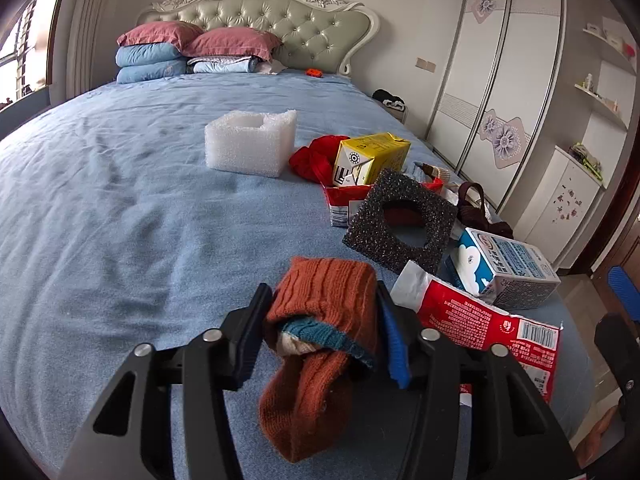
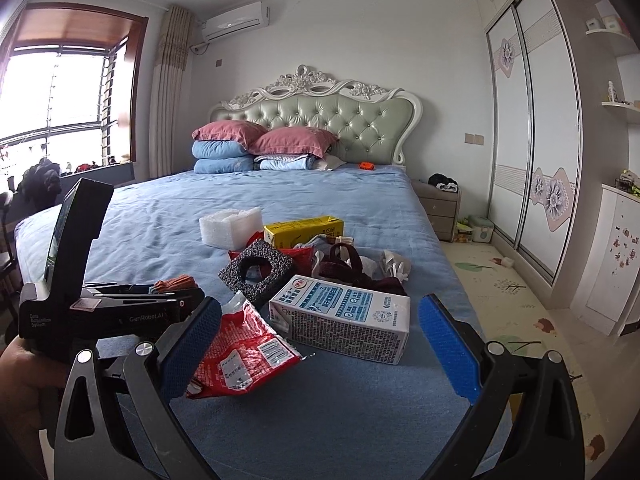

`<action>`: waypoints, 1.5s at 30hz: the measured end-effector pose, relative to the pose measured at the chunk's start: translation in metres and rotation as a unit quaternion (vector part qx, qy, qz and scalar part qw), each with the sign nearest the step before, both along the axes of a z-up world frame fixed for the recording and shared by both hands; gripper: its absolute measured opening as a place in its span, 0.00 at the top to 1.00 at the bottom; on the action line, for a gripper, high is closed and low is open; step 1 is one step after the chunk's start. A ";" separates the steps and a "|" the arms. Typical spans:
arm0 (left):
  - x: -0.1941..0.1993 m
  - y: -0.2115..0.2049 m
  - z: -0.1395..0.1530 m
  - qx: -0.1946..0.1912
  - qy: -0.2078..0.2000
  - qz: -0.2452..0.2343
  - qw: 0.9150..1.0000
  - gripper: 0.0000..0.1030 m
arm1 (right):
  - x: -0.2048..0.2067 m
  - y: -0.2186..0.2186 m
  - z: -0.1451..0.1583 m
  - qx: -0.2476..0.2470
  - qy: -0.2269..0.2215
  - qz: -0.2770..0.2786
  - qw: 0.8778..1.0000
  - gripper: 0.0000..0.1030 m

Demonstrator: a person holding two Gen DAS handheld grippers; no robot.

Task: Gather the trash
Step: 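Grasp the red wrapper with the right tool while the left tool grasps the orange sock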

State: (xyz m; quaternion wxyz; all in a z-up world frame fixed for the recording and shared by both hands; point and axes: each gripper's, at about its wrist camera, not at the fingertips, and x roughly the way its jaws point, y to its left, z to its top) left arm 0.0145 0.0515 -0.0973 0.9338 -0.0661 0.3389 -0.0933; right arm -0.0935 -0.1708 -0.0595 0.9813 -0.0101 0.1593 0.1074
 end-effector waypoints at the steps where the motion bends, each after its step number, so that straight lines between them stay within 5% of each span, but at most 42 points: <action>1: 0.000 0.000 0.000 -0.001 -0.002 0.000 1.000 0.57 | 0.000 0.002 -0.001 0.000 0.004 0.007 1.000 0.08; 7: -0.007 0.004 0.006 -0.005 -0.014 -0.007 1.000 0.64 | 0.007 0.019 -0.010 0.017 0.051 0.068 0.996 0.08; 17: -0.020 0.011 0.014 -0.010 -0.028 -0.011 0.999 0.64 | 0.022 0.045 -0.029 -0.001 0.098 0.070 0.993 0.10; 19: -0.020 0.012 0.013 -0.014 -0.027 -0.013 0.999 0.64 | 0.024 0.050 -0.031 -0.012 0.101 0.073 0.992 0.32; 27: -0.025 0.010 0.017 -0.016 -0.030 -0.020 0.999 0.64 | 0.030 0.063 -0.048 -0.025 0.135 0.129 0.982 0.81; 31: -0.031 0.004 0.022 -0.013 -0.035 -0.026 0.999 0.64 | 0.028 0.056 -0.044 -0.001 0.133 0.145 0.980 0.91; 45: -0.053 -0.060 0.068 -0.013 -0.083 -0.107 0.991 0.64 | -0.011 -0.021 0.006 0.089 0.058 0.140 0.984 0.93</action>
